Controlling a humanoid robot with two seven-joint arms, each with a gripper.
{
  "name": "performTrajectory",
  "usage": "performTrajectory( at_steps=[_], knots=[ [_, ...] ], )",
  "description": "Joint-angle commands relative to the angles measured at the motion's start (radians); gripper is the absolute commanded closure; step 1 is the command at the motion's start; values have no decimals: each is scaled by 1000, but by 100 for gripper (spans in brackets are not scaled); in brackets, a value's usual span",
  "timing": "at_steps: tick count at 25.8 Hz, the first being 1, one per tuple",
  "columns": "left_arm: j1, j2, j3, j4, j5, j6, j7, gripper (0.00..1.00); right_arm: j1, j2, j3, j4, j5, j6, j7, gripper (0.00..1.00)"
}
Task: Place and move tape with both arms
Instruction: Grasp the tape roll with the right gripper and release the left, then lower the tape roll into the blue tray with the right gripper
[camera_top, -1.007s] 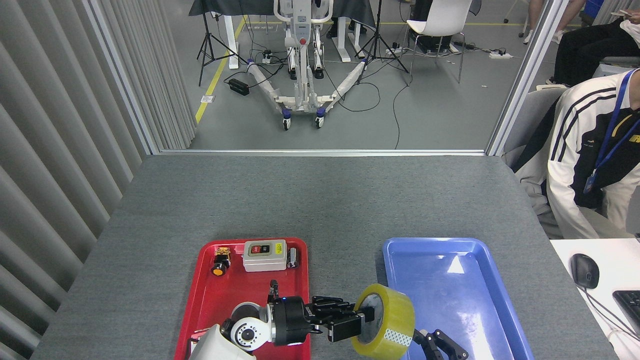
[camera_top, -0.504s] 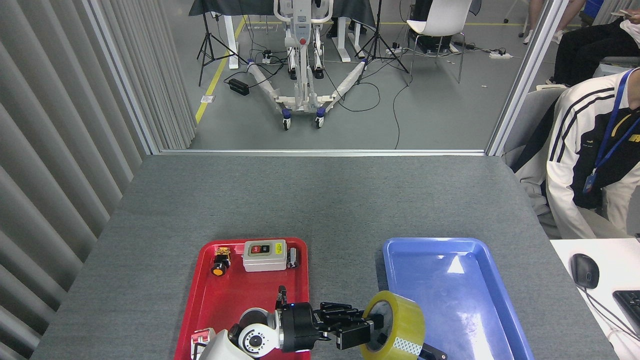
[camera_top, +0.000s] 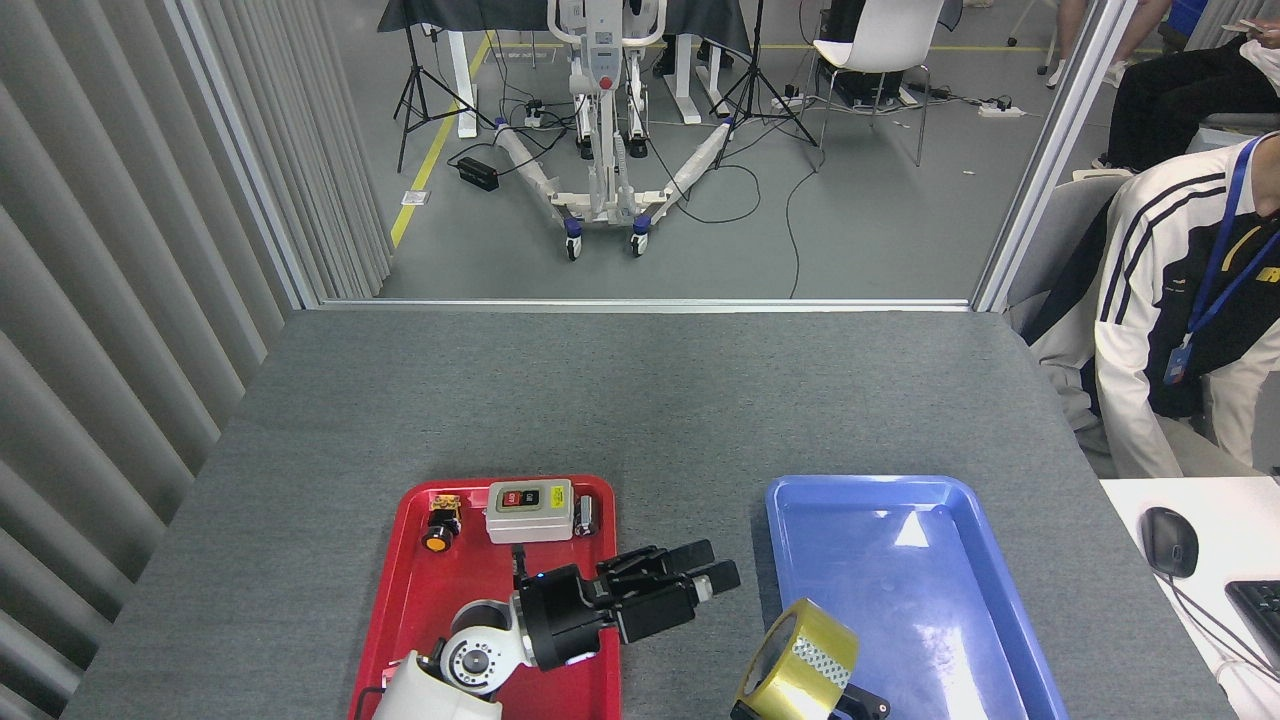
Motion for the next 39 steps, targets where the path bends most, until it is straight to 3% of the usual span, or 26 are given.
performTrajectory(
  at_steps=[1, 5, 8, 12, 13, 16, 18, 20, 22, 23, 25, 29, 33, 39],
  knots=[
    [3, 20, 65, -8, 126, 110, 61, 0, 1, 0, -22, 2, 0, 1, -2, 95],
    [49, 141, 131, -69, 142, 243, 159, 0, 1, -10, -50, 2, 17, 1, -4, 94],
    [104, 226, 179, -95, 131, 274, 343, 0, -2, -31, -94, -35, 15, 1, -4, 92],
    [184, 256, 182, -183, 66, 286, 555, 0, -17, -65, -171, -44, 12, 1, 65, 89],
    [187, 272, 186, -207, -27, 289, 615, 1, -20, -76, -195, -44, 7, 1, 123, 89],
    [190, 313, 183, -223, -536, 363, 837, 1, -51, -88, -246, -41, -17, 1, 271, 88],
    [213, 298, 160, -237, -828, 503, 958, 1, -68, -88, -252, -40, -22, 39, 330, 89],
    [260, 264, 85, -267, -974, 716, 990, 1, -91, -88, -251, -40, -23, 99, 393, 89],
    [285, 255, 41, -312, -998, 872, 990, 0, -111, -85, -247, -40, -26, 139, 510, 90],
    [292, 255, 30, -321, -998, 901, 989, 0, -126, -83, -241, -40, -26, 149, 587, 92],
    [296, 253, 22, -327, -995, 903, 990, 0, -152, -83, -232, -40, -26, 163, 757, 100],
    [299, 255, 7, -325, -991, 898, 987, 0, -213, -83, -188, -32, -26, 169, 1045, 100],
    [305, 255, 7, -319, -938, 903, 987, 0, -259, -77, -165, -17, -26, 188, 1166, 100],
    [312, 258, 4, -322, -889, 897, 1006, 0, -344, -73, -122, 48, -23, 229, 1240, 100]
  ],
)
